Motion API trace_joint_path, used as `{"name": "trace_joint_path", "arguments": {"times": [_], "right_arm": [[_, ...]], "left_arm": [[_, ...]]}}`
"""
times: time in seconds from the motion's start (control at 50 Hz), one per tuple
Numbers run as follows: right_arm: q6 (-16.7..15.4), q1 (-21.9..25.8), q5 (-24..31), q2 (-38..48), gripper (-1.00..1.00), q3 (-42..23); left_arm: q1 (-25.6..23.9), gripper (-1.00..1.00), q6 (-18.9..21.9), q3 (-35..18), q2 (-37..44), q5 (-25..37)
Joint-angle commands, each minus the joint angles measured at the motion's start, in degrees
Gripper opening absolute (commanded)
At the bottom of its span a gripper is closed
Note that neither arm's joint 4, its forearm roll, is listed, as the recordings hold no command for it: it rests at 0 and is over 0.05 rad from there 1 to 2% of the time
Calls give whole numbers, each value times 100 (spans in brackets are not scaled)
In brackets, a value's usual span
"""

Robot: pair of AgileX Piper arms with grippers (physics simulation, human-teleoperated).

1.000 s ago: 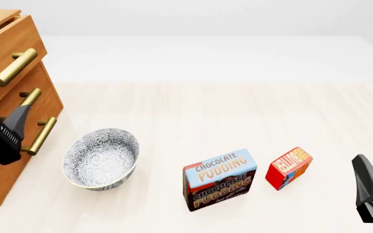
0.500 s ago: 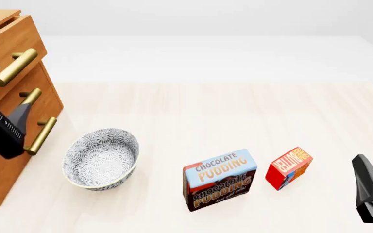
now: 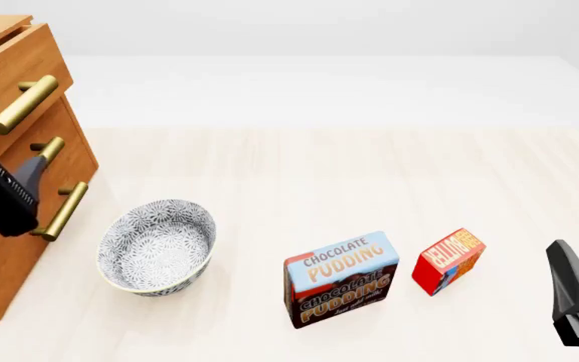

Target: Put the butter at the back in the top drawer of the cabinet and close it.

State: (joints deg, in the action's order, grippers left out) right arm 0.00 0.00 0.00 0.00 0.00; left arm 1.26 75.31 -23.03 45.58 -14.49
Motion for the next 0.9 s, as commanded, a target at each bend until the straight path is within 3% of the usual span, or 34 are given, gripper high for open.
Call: {"name": "trace_joint_path", "arguments": {"times": [0.02,0.9], "right_arm": [[0,0,0,0,100,0],[0,0,0,0,100,0]], "left_arm": [[38,100,-26,2,212,-145],[223,100,-98,-132,654,-357]]}}
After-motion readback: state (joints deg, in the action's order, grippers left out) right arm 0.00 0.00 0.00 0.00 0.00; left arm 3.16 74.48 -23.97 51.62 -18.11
